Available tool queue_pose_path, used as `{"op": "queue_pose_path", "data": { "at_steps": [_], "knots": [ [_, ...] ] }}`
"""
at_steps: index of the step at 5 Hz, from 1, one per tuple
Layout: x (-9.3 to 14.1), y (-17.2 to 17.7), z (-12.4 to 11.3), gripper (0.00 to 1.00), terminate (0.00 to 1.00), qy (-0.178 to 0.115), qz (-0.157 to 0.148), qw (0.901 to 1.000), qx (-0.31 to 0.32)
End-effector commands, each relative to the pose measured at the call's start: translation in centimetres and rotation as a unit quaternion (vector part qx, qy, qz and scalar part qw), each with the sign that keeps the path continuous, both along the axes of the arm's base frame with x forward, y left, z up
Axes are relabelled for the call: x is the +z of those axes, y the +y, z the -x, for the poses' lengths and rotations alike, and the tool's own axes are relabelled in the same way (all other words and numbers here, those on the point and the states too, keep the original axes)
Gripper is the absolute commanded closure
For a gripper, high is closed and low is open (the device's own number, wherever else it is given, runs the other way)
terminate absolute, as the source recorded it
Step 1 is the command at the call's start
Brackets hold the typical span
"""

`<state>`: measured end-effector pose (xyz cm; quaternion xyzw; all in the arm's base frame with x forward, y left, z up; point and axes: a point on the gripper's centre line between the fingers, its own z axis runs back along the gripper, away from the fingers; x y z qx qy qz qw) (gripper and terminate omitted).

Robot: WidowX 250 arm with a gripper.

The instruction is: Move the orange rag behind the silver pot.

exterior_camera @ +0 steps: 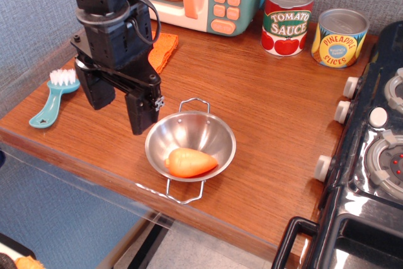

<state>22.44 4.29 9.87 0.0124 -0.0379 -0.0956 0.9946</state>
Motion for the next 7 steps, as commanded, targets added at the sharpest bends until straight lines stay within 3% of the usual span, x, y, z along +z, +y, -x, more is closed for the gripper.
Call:
{"op": "queue_pose_path", "data": {
  "at_steps": [1,2,4,5,7],
  "knots": [
    [0.0,0.0,0.0,0.00,0.00,0.000,0.000,1.0000,0.000],
    [0.6,2.1,-2.1,0.00,0.00,-0.012,-0.001,0.9992,0.038],
    [1.5,8.7,-8.5,0.00,0.00,-0.043,-0.004,0.9902,0.133],
    [0.9,12.1,-12.2,0.00,0.00,-0.054,-0.015,0.9844,0.167],
    [-2.5,14.5,-16.0,0.00,0.00,-0.032,-0.032,0.9796,0.196]
  ]
}}
